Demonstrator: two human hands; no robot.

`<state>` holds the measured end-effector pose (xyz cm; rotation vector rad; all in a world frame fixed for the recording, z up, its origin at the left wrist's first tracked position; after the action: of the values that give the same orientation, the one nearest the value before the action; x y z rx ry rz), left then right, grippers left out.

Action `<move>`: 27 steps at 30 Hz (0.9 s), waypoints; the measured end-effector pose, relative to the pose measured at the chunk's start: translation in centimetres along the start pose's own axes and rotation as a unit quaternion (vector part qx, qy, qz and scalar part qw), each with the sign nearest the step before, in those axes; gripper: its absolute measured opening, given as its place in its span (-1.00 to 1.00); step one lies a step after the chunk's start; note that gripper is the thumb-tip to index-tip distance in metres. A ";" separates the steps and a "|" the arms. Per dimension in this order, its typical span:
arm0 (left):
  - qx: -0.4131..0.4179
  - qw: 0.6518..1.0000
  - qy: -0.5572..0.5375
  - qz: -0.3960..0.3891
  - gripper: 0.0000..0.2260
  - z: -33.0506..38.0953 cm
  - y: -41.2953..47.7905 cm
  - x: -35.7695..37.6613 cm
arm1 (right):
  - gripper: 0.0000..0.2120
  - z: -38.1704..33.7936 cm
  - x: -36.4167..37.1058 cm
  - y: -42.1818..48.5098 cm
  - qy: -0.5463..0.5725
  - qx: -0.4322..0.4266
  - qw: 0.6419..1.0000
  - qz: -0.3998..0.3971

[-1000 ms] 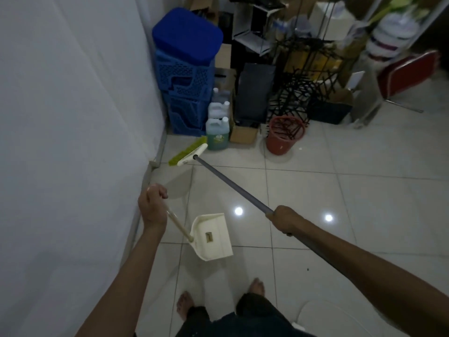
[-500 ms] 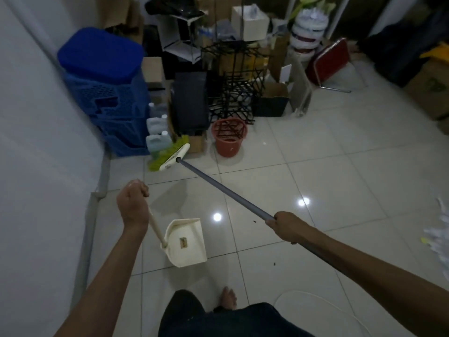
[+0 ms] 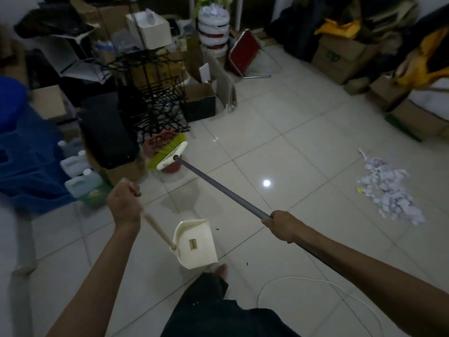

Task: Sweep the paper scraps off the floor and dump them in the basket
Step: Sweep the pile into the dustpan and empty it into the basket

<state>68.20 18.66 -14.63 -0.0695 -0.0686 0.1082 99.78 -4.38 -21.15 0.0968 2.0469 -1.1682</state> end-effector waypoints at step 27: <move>-0.066 0.965 0.027 -0.252 -0.57 -4.9 -3.5 50.5 | -0.64 29.6 -18.4 4.3 0.183 0.186 0.960 0.101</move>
<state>119.00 20.40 -15.96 -0.1850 -0.0367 -0.4078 131.59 -19.19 -20.86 0.7383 2.0342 -1.4725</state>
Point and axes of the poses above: each hand's wrist, its own y-axis towards the middle knuckle, its own x-axis out of the palm, z = x × y, the point moved 7 cm from there along y, towards the middle knuckle, and after that the axes turned 1 degree about -x, right-handed, at the moved point
